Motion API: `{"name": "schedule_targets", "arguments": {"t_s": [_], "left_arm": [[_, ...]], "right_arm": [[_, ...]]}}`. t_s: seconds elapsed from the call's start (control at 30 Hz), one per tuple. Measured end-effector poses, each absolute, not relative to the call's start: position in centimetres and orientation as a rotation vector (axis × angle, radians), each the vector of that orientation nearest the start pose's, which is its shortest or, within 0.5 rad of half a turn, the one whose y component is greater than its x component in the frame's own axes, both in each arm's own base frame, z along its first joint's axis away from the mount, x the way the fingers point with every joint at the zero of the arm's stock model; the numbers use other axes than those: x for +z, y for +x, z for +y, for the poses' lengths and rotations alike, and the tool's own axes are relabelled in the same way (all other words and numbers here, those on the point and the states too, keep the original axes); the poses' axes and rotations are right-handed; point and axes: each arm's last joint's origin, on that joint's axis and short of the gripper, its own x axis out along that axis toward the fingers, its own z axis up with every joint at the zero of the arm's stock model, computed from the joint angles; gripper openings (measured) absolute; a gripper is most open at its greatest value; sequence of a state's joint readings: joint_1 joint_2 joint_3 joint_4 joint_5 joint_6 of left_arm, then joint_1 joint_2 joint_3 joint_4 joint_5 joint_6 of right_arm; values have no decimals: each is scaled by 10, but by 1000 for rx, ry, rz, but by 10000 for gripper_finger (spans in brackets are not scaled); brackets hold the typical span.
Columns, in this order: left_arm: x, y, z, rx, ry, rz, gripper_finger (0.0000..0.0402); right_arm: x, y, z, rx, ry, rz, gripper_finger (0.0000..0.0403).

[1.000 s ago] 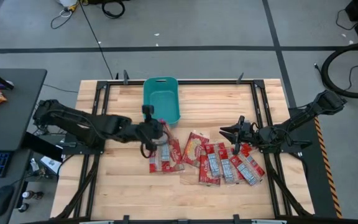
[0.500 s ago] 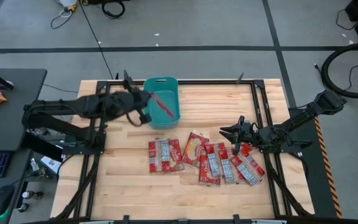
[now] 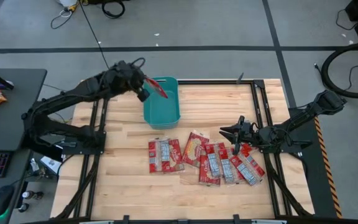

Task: Sort popcorn bags into baskets
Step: Put the red popcorn bag into the green bin

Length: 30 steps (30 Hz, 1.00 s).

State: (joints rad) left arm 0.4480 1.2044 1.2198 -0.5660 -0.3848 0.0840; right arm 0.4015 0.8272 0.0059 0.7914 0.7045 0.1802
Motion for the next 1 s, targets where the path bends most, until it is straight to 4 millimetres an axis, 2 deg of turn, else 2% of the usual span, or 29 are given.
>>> {"name": "schedule_targets", "arguments": {"t_s": [0.33, 0.53, 0.6, 0.73, 1.0], "left_arm": [[319, 242, 163, 832, -37, 776, 7], [296, 246, 184, 907, -146, 832, 7], [291, 246, 183, 898, -166, 873, 7], [284, 249, 167, 772, -197, 972, 24], [279, 258, 139, 653, -137, 1066, 110]], "right_arm": [[157, 138, 38, -305, 163, -1, 90], [157, 138, 38, -305, 163, -1, 90], [157, 138, 38, -305, 163, -1, 90], [157, 138, 38, -305, 163, -1, 90], [157, 138, 38, -305, 162, -1, 90]]}}
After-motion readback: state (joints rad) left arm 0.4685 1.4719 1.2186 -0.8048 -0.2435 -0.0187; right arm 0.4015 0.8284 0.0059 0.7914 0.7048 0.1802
